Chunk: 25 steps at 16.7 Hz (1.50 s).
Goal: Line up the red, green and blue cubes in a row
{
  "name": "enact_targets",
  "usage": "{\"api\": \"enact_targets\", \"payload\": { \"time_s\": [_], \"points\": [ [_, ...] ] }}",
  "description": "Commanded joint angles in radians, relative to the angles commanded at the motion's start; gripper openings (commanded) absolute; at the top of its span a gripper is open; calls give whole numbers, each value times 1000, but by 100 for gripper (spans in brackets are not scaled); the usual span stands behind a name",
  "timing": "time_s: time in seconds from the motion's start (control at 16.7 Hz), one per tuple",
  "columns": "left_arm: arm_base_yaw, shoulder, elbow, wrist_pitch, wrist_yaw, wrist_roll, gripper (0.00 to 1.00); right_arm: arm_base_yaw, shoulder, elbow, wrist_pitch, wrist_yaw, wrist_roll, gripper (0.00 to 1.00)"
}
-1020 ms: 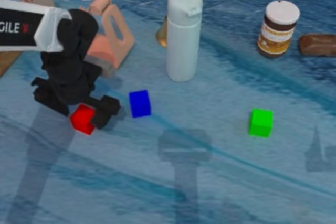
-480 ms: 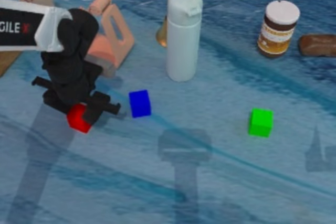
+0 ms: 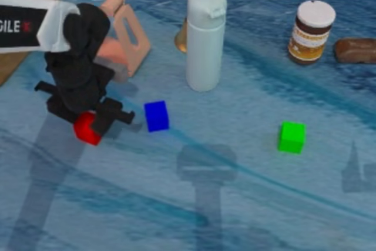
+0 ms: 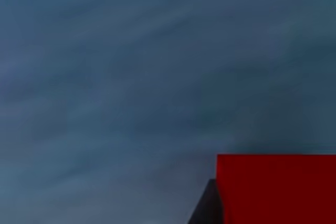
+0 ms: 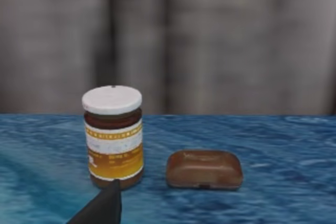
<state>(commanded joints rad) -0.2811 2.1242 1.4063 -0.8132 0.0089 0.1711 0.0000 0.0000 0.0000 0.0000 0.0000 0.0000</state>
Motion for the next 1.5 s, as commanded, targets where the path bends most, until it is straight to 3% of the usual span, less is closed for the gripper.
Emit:
{"api": "enact_targets", "payload": {
  "time_s": [0.36, 0.78, 1.02, 1.5],
  "points": [
    [18, -86, 106, -197, -1, -5, 0, 0, 0, 0, 0, 0, 0, 100],
    [-9, -92, 102, -202, -3, -40, 0, 0, 0, 0, 0, 0, 0, 100],
    [-100, -126, 72, -210, -11, -221, 0, 0, 0, 0, 0, 0, 0, 100],
    [-338, -237, -40, -227, -31, -746, 0, 0, 0, 0, 0, 0, 0, 100]
  ]
}}
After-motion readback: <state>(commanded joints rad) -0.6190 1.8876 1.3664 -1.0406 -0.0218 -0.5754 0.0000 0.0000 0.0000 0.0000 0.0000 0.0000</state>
